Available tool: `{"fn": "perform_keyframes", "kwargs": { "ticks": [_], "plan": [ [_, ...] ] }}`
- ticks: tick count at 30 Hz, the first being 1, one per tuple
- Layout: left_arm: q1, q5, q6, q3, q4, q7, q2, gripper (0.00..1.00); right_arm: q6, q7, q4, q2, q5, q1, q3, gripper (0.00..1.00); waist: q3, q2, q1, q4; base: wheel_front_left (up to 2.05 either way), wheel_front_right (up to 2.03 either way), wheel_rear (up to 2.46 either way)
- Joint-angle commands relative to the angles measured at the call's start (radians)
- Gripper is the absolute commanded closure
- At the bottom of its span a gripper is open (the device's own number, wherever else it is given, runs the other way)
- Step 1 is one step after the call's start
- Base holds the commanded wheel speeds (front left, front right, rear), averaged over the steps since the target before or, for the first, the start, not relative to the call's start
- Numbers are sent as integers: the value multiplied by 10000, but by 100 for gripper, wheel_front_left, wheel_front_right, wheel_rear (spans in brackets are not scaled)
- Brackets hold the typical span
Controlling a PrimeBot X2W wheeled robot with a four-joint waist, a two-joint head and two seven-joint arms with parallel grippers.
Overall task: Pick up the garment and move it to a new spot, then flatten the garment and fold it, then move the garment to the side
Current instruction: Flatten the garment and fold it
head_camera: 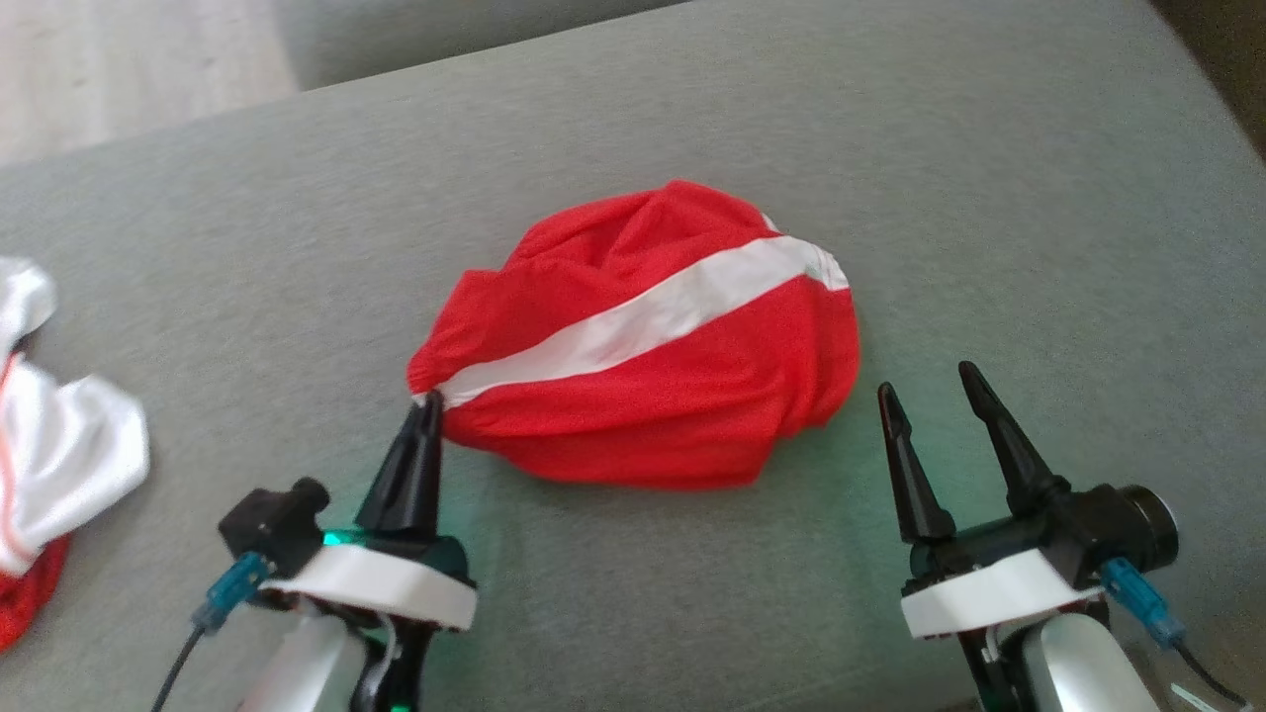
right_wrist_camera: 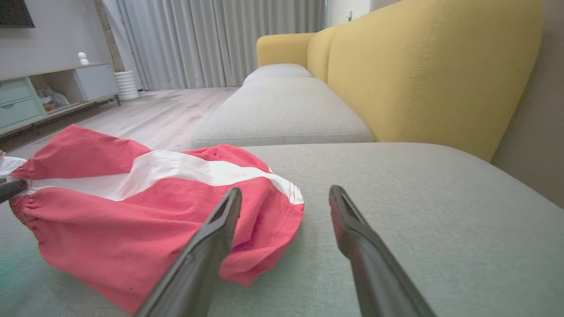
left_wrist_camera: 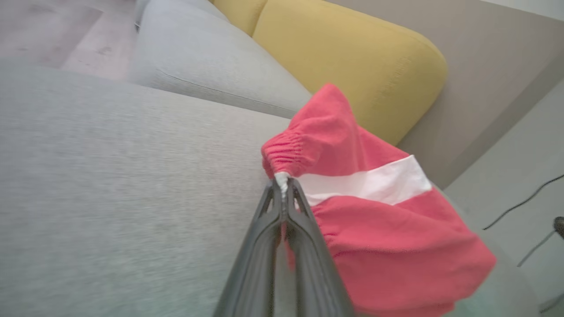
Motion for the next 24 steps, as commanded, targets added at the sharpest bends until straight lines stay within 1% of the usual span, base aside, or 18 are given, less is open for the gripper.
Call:
{"fn": "perform_keyframes", "kwargs": {
  "ticks": [1,6,9,15,17,21,22,24],
  "plan": [
    [-142,100,91,404,-325,-129,259,100,-7,-24,-268,-39,-97,-89,204,0,-27,0,0,405,0,0,0],
    [-30,113,237,658,-445,-127,658,100,-7,-24,-262,-39,-124,-160,183,0,-35,0,0,1174,0,0,0],
    [0,120,404,911,-480,-144,899,100,-7,-24,-277,-39,-126,-253,111,0,31,0,0,1587,0,0,0],
    [24,273,557,1216,-518,-211,1102,100,-7,-24,-128,-39,-109,-634,-170,0,315,0,0,2340,0,0,0],
    [-7,320,543,1254,-521,-227,1079,100,-7,-24,125,-39,76,-847,-151,0,425,0,0,2570,0,0,0],
    [-149,498,495,1195,-492,-247,961,100,-7,-24,906,-39,673,-1497,210,0,587,0,0,3014,0,0,0],
    [-229,557,456,1157,-443,-254,863,100,-7,-25,1503,-39,894,-1817,520,0,628,0,0,3219,0,0,0],
    [-300,594,408,1125,-368,-259,758,100,-7,-25,2033,-39,1206,-2139,741,0,641,0,0,3417,0,0,0]
  ]
}}
